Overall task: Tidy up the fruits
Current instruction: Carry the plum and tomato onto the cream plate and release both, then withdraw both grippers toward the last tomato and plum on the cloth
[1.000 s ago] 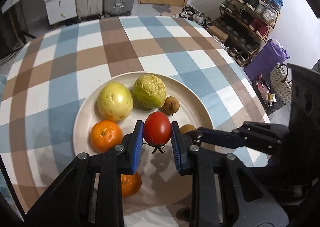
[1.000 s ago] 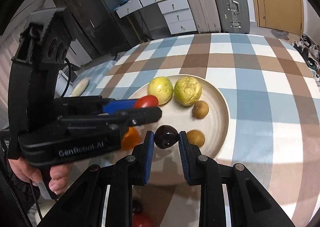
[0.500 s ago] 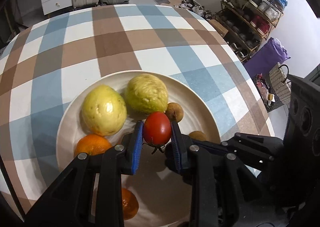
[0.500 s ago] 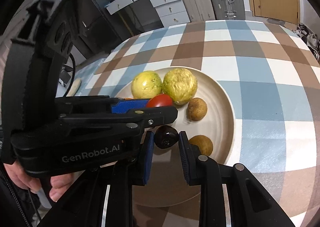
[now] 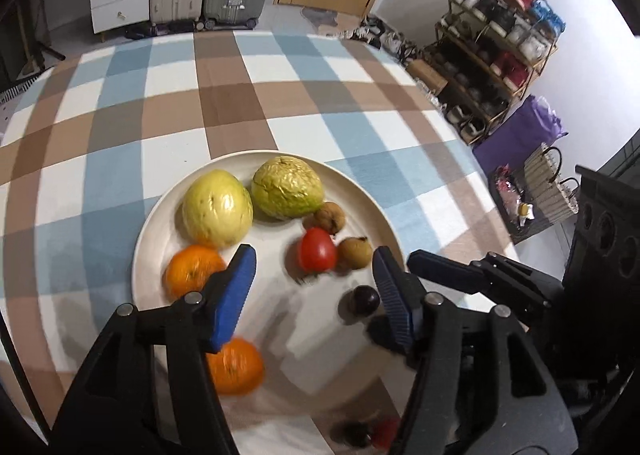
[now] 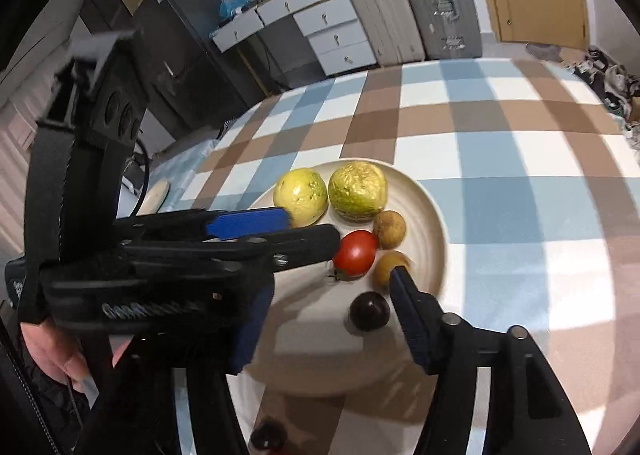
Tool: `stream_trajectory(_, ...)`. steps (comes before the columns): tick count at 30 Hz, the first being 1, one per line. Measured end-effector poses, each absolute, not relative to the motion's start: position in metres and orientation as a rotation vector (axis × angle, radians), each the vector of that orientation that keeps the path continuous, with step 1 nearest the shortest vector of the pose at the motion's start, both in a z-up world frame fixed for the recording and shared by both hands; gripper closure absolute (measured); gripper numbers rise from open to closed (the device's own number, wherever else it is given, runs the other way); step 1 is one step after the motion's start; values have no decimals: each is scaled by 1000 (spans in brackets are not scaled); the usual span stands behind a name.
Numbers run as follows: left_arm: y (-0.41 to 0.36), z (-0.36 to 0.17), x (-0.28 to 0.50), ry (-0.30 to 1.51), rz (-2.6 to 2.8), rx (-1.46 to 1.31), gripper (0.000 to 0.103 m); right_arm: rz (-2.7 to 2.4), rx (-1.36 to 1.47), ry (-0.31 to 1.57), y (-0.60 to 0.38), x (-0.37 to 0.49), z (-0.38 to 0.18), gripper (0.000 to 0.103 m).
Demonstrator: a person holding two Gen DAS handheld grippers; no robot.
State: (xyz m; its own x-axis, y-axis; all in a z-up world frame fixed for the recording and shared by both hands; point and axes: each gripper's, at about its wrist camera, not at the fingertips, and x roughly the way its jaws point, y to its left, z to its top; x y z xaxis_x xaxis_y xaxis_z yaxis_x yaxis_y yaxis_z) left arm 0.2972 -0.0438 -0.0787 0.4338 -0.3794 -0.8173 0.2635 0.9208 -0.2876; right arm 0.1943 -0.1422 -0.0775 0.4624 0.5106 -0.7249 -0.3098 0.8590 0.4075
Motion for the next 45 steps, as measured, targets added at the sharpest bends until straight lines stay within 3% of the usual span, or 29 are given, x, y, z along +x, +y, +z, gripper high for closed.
stream_trajectory(2,-41,-67,281,1026,-408,-127,44,494,231,947,-149,182,-69,40)
stream_trajectory(7,-30,-33,234,957,-394,-148,20,432,285,894,-174,148,-46,29)
stream_trajectory(11,-21,-6,189,904,-348,-141,16,390,280,867,-185,118,-27,24)
stream_trajectory(12,-19,0,176,891,-338,-138,12,378,274,862,-186,111,-23,18)
stream_trajectory(14,-13,10,155,862,-326,-146,0,353,254,844,-187,92,-12,16)
stream_trajectory(21,1,29,84,780,-285,-129,1,322,208,787,-185,35,18,5)
stream_trajectory(29,4,25,53,772,-268,-130,1,373,116,758,-164,-5,32,3)
stream_trajectory(45,2,-10,55,791,-213,-60,1,431,153,813,-161,0,-16,3)
